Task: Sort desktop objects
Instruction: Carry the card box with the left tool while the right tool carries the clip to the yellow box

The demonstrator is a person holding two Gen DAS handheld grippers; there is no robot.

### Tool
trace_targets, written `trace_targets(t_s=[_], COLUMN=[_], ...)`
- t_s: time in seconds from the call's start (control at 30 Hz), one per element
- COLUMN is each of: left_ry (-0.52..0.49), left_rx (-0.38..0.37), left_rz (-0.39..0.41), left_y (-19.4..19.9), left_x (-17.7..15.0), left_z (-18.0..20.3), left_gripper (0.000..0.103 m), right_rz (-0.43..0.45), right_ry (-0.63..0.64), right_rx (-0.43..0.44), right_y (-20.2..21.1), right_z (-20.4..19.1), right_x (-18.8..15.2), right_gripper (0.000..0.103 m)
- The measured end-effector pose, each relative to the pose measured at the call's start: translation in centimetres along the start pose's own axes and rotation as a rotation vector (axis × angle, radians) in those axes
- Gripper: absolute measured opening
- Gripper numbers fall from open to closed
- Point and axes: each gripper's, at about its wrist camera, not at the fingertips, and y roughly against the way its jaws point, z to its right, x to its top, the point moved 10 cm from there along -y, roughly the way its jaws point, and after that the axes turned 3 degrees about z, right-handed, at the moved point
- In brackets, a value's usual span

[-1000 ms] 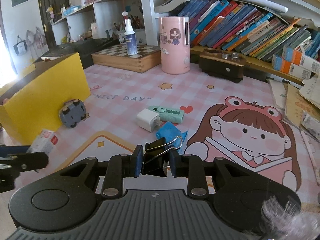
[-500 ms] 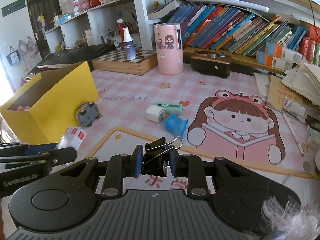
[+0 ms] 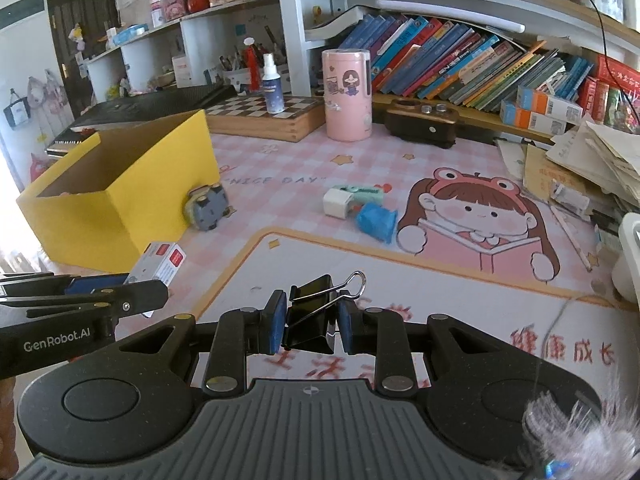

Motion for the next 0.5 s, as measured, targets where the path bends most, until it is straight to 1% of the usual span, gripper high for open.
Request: trace_targets(t_s=[0.5], left_ry=[0.023], left_rx=[0.011], left_rz=[-0.017], left_y=[5.5], left_x=[-4.0], left_z=[-5.4], left_gripper=[0.028], right_rz=[-0.039], right_ry=[0.006], right_rx=[0.026], right_y=[3.0], right_z=[-7.8], right_x=[-4.0], right_gripper=[0.025])
